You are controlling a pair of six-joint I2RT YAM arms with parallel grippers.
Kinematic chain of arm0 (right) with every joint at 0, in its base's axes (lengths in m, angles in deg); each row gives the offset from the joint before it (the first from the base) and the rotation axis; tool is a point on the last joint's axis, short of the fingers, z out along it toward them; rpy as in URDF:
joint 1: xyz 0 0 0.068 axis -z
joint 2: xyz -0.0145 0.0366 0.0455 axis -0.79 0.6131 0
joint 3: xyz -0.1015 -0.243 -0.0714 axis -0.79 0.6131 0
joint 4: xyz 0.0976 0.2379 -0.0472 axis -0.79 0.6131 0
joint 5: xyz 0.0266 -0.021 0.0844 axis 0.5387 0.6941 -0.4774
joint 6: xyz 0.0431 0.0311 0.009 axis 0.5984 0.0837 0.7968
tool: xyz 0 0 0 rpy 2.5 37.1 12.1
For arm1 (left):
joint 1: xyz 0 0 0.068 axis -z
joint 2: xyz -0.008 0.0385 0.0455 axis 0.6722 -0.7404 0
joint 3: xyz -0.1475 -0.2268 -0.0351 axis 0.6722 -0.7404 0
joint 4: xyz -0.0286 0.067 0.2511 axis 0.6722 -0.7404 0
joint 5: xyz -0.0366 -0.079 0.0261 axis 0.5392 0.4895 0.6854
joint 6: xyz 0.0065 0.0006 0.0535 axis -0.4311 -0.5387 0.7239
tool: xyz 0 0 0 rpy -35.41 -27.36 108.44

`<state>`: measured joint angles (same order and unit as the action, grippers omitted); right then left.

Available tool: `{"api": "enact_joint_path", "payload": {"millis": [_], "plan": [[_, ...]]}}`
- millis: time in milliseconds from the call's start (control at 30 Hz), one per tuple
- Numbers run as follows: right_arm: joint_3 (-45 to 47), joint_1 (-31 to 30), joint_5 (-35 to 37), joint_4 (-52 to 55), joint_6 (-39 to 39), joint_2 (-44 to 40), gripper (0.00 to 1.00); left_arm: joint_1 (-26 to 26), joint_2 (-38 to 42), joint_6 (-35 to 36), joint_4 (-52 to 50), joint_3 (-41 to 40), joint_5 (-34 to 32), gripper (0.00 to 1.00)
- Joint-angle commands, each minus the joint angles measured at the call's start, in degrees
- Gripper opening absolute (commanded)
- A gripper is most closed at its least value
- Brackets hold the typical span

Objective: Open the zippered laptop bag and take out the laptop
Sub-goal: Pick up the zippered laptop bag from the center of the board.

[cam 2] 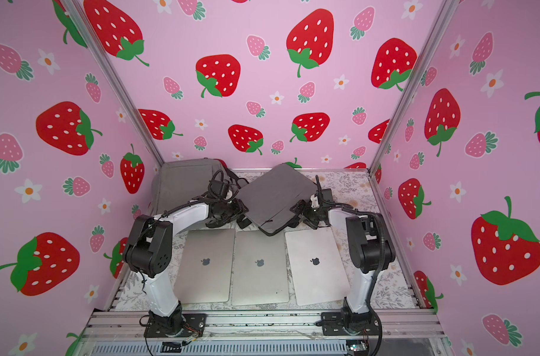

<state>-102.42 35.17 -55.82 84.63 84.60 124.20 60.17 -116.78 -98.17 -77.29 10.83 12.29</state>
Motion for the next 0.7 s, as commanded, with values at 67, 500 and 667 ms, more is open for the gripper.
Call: {"api": "enact_joint_path", "payload": {"millis": [67, 500, 667], "plan": [[-0.8, -0.9, -0.4, -3.6, 4.5, 3.7, 0.98, -0.4, -2.7, -2.7, 4.2, 2.5, 0.9, 0.61], [-1.2, -1.8, -3.2, -16.9, 14.3, 8.3, 0.65, -0.2, -5.1, -5.7, 8.5, 5.0, 9.0, 0.09], [-3.5, -2.3, -4.6, -19.1, 15.6, 9.1, 0.44, -0.1, -2.3, -7.2, 8.8, 4.3, 11.3, 0.0]]}}
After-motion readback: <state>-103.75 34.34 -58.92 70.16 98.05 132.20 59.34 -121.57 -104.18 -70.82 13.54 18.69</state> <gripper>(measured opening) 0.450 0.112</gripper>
